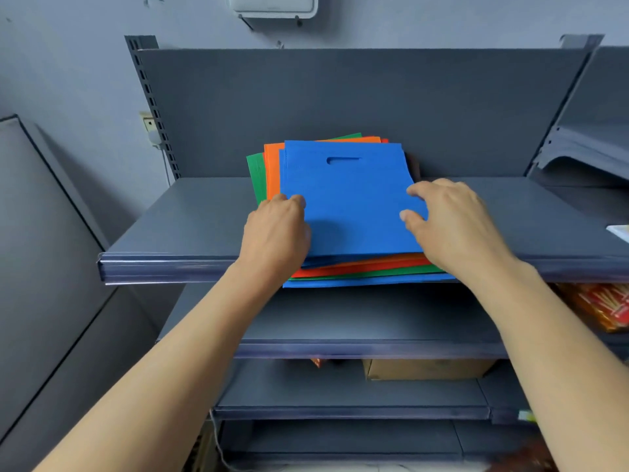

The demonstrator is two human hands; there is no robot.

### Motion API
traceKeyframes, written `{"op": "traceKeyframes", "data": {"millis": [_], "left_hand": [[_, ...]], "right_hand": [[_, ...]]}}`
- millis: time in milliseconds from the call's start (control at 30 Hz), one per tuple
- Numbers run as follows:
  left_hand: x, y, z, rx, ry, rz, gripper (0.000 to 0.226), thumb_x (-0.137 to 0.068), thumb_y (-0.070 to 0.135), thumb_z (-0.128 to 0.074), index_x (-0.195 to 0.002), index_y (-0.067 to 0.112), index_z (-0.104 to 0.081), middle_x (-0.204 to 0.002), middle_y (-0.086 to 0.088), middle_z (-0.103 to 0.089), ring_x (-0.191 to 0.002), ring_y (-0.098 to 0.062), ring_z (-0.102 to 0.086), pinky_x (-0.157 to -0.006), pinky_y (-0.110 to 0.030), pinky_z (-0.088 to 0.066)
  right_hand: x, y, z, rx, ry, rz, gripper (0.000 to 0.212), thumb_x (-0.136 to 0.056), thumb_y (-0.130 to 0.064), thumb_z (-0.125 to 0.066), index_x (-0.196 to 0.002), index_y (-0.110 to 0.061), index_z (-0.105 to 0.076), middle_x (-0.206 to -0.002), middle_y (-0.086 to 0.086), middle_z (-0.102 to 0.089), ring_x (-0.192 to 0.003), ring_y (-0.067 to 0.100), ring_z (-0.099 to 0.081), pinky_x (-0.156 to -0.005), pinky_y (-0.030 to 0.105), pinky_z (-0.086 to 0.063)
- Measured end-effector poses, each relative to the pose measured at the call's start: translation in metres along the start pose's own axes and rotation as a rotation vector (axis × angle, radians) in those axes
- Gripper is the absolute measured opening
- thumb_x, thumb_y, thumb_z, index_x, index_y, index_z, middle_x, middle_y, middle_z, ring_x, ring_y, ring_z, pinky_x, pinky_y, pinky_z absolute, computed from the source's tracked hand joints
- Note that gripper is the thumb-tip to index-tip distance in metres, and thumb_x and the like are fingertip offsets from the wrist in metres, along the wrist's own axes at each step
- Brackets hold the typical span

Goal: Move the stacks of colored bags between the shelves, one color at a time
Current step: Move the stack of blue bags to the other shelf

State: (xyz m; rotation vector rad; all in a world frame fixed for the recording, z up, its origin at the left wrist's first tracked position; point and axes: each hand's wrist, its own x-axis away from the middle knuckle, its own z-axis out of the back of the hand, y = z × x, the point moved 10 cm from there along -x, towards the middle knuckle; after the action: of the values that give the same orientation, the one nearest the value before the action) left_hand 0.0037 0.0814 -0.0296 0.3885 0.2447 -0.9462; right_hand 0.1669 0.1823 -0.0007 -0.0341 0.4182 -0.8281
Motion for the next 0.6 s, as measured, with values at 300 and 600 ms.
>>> {"op": "traceKeyframes", "data": {"millis": [300,600], "left_hand": [[-0.034,-0.02,-0.03,0.117,-0.122,0.08,0.018,-0.091,0.025,-0.053,-0.086,0.014,-0.04,-0.085,-0.01,-0.047,-0.081,-0.025,-0.037,-0.069,-0.032,-0.035],[-0.053,-0.022,-0.054,0.203,-0.302,0.308,0.05,-0.086,0.043,-0.061,-0.062,0.012,-0.03,-0.068,-0.004,-0.038,-0.099,-0.033,-0.041,-0.071,-0.035,-0.033]], "right_hand": [[-0.029,0.007,-0.047,-0.056,-0.161,-0.059,0.054,-0.094,-0.045,-0.048,-0.136,-0.011,-0.044,-0.134,0.01,-0.049,-0.124,0.028,-0.043,-0.099,0.039,-0.037],[-0.052,0.028,-0.073,-0.105,-0.302,-0.068,0.067,-0.089,-0.056,-0.048,-0.14,-0.014,-0.038,-0.142,0.006,-0.041,-0.13,0.027,-0.037,-0.102,0.039,-0.035]]}}
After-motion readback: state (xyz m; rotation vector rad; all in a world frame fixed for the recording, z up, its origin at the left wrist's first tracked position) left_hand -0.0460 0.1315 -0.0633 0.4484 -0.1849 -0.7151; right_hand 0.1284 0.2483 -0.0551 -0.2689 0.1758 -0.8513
